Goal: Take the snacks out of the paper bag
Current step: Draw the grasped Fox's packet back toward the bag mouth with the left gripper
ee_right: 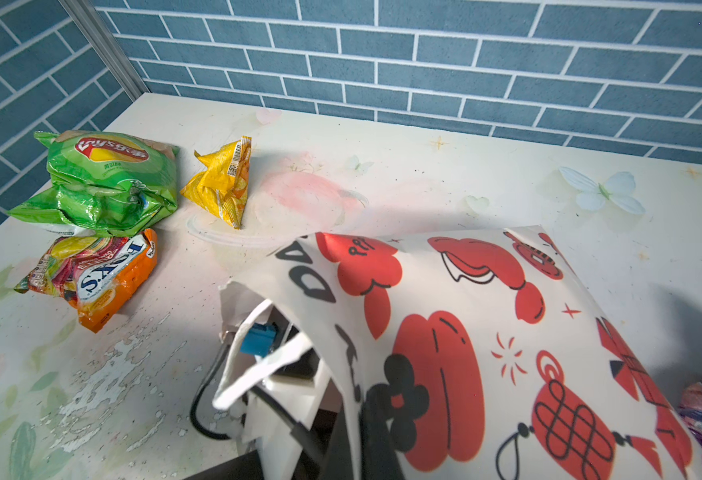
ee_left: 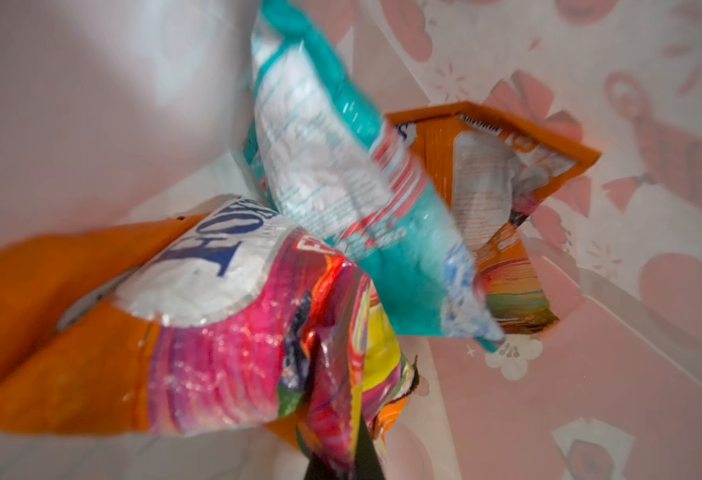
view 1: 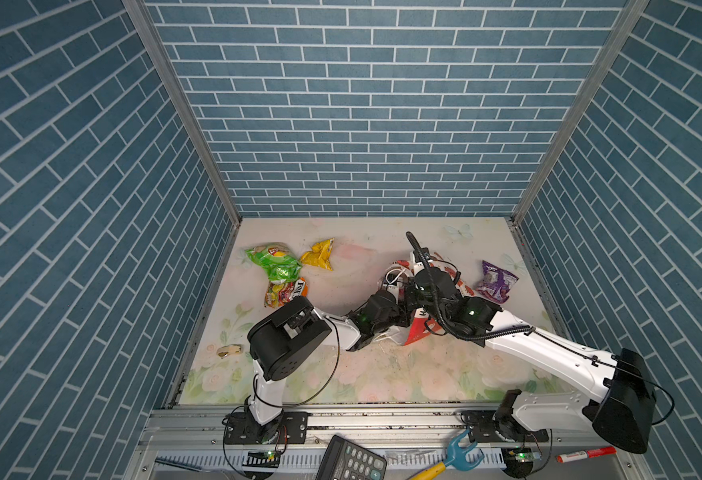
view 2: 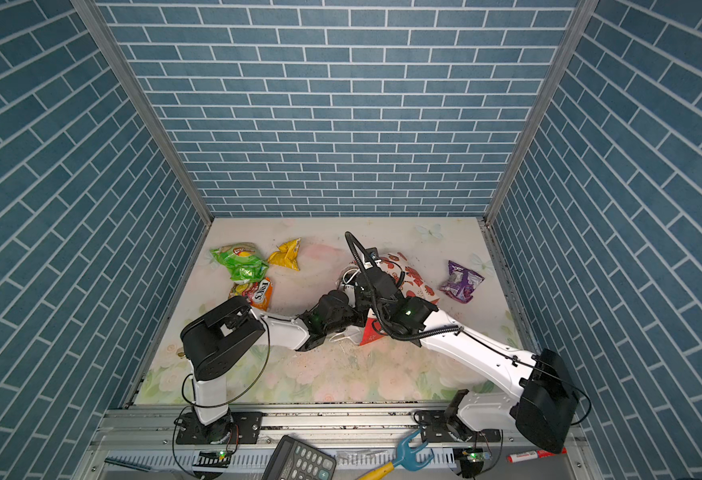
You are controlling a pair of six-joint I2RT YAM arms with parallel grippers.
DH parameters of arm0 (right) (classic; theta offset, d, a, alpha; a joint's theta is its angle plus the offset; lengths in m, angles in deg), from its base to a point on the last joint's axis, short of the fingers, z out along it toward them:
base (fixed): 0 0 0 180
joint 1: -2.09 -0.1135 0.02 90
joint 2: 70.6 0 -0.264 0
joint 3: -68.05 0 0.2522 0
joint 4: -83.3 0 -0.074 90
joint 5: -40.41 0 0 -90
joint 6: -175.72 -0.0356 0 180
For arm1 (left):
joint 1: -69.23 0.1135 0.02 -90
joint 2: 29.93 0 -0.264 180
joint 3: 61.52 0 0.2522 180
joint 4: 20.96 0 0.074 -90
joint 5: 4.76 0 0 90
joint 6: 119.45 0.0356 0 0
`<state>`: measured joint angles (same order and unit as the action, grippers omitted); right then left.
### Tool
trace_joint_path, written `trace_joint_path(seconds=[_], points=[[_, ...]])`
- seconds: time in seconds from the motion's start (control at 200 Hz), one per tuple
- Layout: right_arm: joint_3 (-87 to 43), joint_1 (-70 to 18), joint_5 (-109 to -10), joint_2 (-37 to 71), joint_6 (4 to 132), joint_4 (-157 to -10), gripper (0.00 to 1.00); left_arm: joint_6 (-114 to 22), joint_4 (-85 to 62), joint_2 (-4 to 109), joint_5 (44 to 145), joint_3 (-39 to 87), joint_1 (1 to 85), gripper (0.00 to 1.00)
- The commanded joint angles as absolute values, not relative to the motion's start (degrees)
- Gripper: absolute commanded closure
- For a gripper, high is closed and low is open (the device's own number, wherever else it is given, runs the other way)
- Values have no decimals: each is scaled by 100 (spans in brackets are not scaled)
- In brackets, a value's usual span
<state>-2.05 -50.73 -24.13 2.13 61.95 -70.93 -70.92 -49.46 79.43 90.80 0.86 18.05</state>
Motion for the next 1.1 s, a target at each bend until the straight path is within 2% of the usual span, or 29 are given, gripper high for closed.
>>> trace_joint_path(seconds=[0.0,1.095], points=[[-157,-5071,-2120,9,5961,-6997,100,-6988,-4947,7715,8842,-40,1946,100],[-339,-5074,-2049,190,5946,-6860,100,-7014,-5045,6552,8902,-757,2212,100]])
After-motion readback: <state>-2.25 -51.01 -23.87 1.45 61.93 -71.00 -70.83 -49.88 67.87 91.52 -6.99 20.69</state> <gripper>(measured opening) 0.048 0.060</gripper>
